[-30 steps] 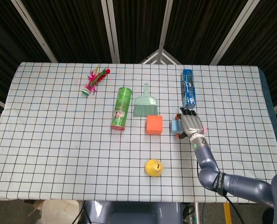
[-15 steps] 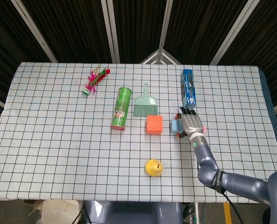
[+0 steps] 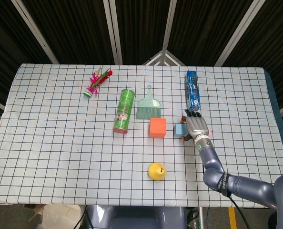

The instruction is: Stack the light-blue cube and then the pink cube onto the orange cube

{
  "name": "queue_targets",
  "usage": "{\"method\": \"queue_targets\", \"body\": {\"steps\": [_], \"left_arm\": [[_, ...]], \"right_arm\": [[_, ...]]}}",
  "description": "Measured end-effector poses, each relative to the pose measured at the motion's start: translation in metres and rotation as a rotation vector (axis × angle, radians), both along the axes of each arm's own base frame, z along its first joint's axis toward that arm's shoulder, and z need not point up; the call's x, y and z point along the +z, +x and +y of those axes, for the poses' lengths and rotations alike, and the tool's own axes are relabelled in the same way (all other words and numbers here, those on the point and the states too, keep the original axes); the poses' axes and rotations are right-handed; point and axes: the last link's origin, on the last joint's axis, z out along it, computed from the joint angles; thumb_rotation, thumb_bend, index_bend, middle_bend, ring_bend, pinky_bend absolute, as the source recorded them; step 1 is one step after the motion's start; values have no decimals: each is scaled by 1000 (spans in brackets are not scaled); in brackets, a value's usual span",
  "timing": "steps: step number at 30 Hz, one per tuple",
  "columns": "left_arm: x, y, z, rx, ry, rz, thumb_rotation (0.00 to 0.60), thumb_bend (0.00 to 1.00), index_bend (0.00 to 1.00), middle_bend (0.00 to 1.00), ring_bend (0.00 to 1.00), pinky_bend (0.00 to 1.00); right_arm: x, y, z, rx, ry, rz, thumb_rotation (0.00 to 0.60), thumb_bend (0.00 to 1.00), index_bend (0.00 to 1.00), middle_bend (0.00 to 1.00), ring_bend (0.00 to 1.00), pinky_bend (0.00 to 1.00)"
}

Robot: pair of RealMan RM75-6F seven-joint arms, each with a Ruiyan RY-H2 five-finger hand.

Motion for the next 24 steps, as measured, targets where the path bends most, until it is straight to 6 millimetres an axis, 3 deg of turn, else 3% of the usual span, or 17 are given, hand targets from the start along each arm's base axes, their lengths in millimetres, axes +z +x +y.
{"method": "queue_targets", "body": {"steps": [7,16,24], "left_arm": [[0,0,-1,0,3,0,600,162,123,0,0,0],[-1,0,1,2,-5,-1,600,161,123,0,0,0],[-1,-1,2,-5,-21,-19,600,161,123,0,0,0]], "right_arm": [[-1,0,-3,9,-1,0,600,315,400,37,14,45],[0,1,-1,17,4,-1,600,407,432,37,14,45],[15,9,1,23,-19,-17,600,413,432,37,14,45]]}}
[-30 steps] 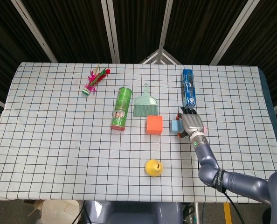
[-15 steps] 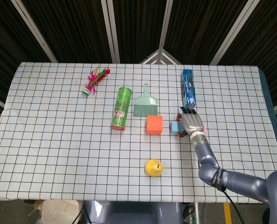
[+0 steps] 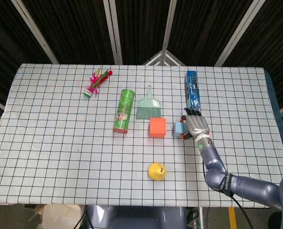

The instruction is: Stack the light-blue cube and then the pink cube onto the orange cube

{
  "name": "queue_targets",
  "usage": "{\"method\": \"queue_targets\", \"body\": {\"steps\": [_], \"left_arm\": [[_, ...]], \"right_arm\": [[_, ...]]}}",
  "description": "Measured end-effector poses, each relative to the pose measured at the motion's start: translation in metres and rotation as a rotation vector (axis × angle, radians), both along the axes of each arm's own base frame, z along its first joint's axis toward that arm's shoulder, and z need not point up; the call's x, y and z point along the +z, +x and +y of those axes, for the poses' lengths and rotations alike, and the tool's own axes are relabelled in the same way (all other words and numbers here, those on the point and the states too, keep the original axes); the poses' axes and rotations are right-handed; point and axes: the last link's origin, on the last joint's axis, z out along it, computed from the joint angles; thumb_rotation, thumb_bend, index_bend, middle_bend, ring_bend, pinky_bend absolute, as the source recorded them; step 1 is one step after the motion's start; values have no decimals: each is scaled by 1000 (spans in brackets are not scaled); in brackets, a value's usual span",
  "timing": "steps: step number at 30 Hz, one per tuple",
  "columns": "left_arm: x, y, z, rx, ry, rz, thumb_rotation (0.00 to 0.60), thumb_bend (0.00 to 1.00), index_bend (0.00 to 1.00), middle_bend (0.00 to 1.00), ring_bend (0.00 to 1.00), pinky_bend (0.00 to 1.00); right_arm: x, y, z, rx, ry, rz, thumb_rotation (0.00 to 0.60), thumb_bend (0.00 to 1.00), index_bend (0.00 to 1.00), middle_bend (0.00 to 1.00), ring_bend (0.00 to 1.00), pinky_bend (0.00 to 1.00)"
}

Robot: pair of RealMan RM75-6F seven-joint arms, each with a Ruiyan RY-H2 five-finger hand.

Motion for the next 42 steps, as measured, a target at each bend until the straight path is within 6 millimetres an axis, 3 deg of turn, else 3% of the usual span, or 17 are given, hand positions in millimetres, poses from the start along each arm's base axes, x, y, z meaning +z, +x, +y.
{"method": "queue_targets", "body": {"steps": [7,17,26,42], "left_arm": [[0,-1,2,-7,-16,-12,600,161,123,0,0,0],[1,-2,2,-21,-29,-27,600,161,123,0,0,0],[3,-2,0,-33,-32,-38,600,161,123,0,0,0],[5,-4,1,-29,-34,-49,600,161,123,0,0,0]], "right_arm": [[19,14,3,23,-37,12,600,414,432,37,14,45],[33,52,0,79,-63,53,600,414,432,37,14,45],[27,80,2,86,-42,94,600,413,432,37,14,45],[12,108,8,99,-30,109,600,413,432,37,14,45]]}}
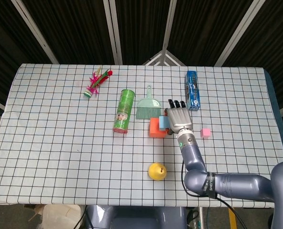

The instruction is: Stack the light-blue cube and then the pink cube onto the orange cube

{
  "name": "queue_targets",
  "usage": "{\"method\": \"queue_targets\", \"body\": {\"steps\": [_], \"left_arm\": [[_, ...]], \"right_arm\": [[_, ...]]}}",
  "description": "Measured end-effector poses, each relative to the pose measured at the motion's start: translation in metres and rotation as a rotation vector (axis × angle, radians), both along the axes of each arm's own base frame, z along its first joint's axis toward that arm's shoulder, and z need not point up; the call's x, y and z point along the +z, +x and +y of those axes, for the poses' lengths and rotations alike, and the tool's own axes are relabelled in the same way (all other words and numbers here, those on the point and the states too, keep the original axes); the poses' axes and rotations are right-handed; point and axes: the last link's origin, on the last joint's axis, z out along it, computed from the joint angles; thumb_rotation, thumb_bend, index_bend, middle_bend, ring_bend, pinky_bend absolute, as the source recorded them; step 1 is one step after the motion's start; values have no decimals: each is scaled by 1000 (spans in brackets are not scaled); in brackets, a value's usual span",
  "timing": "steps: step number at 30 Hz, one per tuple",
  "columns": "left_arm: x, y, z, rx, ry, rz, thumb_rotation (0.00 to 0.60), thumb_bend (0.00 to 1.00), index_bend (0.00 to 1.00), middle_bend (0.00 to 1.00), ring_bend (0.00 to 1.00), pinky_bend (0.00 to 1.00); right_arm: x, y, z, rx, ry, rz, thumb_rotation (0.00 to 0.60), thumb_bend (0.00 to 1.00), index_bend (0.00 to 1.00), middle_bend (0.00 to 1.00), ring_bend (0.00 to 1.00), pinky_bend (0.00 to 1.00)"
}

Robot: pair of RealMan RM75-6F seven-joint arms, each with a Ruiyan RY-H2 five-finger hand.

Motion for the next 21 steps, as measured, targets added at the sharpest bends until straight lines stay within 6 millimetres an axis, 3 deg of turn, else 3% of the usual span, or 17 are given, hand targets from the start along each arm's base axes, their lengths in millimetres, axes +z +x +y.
{"method": "queue_targets", "body": {"steps": [21], "left_arm": [[7,-3,-2,-5,13,-17,600,161,123,0,0,0]], "right_arm": [[-18,22,-3,30,7,24,600,413,433,37,13,45]]}}
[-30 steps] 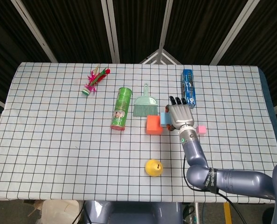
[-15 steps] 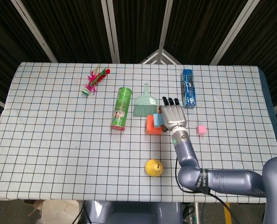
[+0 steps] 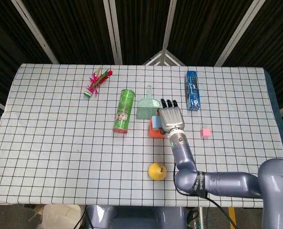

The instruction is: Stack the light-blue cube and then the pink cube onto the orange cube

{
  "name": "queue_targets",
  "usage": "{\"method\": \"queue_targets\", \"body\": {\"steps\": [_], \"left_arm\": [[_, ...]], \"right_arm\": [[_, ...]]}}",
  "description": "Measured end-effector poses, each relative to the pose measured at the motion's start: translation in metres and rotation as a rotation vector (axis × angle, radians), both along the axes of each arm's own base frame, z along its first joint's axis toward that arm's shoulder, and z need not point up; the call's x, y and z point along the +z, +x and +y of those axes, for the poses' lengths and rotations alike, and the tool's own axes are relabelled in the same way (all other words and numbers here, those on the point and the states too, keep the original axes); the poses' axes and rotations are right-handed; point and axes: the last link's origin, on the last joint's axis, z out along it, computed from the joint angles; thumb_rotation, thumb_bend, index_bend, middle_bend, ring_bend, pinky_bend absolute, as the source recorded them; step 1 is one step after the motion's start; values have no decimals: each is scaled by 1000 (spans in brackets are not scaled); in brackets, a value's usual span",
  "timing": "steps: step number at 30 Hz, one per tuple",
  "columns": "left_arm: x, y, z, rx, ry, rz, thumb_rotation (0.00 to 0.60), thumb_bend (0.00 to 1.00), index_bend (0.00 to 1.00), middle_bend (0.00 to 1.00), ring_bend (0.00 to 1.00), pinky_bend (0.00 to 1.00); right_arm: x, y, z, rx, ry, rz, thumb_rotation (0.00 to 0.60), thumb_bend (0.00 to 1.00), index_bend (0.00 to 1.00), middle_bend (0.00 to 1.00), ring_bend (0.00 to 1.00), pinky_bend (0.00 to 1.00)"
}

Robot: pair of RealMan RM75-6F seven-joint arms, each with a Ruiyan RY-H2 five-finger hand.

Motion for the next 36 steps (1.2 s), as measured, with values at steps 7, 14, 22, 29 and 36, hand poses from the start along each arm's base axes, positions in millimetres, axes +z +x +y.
{"method": "queue_targets", "body": {"steps": [7,14,22,29,36], "left_arm": [[1,-1,1,4,0,-3,600,161,123,0,0,0],[3,-3,1,8,5,-8,600,161,123,0,0,0],[3,-4,2,10,3,-11,600,161,123,0,0,0],[4,-4,1,11,4,-10,600,161,123,0,0,0],[4,-4,1,12,3,-9,600,161,123,0,0,0]], "right_arm": [[-10,5,-1,-9,17,11,600,413,432,38,14,45],[-14,7,-3,-15,19,16,600,413,432,37,13,45],[-14,10,-5,-13,14,25,600,413,432,38,14,45],[-16,9,-5,-17,19,31,600,413,433,37,13,45],[-14,7,-5,-20,15,36,600,414,432,37,14,45]]}}
